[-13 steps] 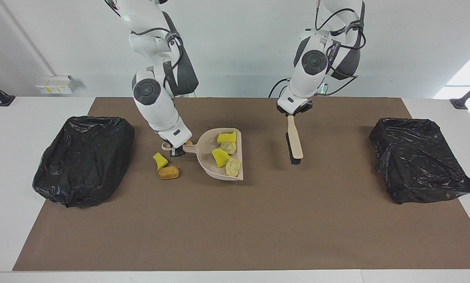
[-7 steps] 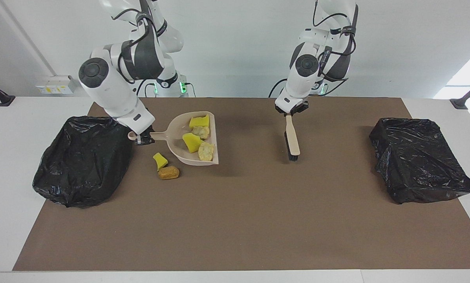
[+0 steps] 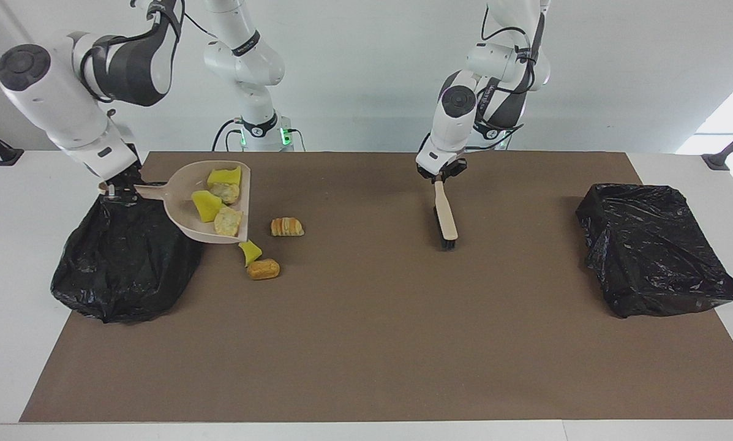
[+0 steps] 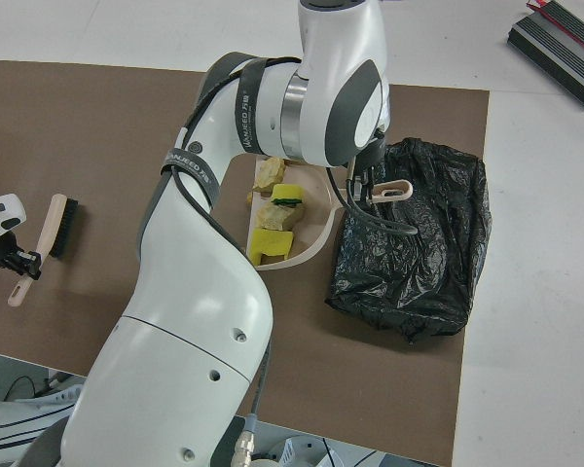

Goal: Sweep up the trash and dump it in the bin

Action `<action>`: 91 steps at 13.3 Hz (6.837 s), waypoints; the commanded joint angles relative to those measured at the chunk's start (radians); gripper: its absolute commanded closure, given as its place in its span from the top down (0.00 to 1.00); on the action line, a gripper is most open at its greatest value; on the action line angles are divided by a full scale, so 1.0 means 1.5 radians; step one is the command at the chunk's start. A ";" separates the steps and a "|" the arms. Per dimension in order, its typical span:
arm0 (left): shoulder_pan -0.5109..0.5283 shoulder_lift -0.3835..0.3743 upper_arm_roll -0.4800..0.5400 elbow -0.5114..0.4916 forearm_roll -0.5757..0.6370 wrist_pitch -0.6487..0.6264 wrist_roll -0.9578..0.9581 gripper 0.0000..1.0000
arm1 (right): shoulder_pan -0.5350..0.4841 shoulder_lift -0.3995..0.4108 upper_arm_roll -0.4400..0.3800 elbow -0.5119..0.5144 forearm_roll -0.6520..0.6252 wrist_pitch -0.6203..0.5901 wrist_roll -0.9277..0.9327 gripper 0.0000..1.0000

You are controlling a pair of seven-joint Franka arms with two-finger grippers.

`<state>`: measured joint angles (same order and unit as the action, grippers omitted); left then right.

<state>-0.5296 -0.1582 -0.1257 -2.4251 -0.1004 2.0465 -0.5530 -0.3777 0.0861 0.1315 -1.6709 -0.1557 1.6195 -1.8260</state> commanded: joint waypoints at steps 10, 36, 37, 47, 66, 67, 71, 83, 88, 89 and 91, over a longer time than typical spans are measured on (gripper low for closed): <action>-0.076 -0.031 0.008 -0.066 -0.001 0.052 -0.072 0.00 | -0.119 -0.011 0.009 -0.006 -0.247 0.116 -0.022 0.00; 0.390 -0.058 0.016 0.160 0.011 -0.192 0.273 1.00 | -0.016 -0.106 0.031 -0.059 -0.218 -0.041 0.489 0.00; 0.399 -0.057 0.016 0.176 0.011 -0.197 0.281 1.00 | -0.015 -0.112 0.031 -0.063 -0.177 -0.043 0.559 0.00; 0.415 -0.057 0.016 0.345 0.060 -0.318 0.285 1.00 | 0.215 -0.097 0.034 -0.071 0.141 -0.062 1.298 0.00; 0.405 -0.088 0.031 0.409 0.059 -0.331 0.319 1.00 | 0.531 0.289 0.038 0.125 0.226 0.305 1.643 0.00; 0.405 -0.088 0.031 0.409 0.059 -0.333 0.336 1.00 | 0.533 0.292 0.038 0.122 0.230 0.315 1.642 0.00; 0.410 -0.094 0.031 0.404 0.059 -0.340 0.358 1.00 | 0.562 0.283 0.039 0.109 0.260 0.314 1.636 1.00; 0.415 -0.087 0.031 0.417 0.060 -0.356 0.352 1.00 | 0.606 0.034 0.039 -0.065 0.260 0.185 1.651 1.00; 0.414 -0.087 0.031 0.417 0.060 -0.360 0.350 1.00 | 0.697 -0.045 0.040 -0.221 0.271 0.321 1.687 1.00; 0.415 -0.087 0.031 0.417 0.060 -0.360 0.350 1.00 | 0.716 -0.040 0.040 -0.235 0.264 0.358 1.713 1.00; 0.414 -0.087 0.031 0.417 0.060 -0.360 0.351 1.00 | 0.757 -0.026 0.039 -0.249 0.257 0.401 1.749 1.00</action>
<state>0.0785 -0.2789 -0.0722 -1.8014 -0.0243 1.5217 -0.0343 0.7223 0.0524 0.1946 -2.0007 0.2248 2.1611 0.7567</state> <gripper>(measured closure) 0.000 0.000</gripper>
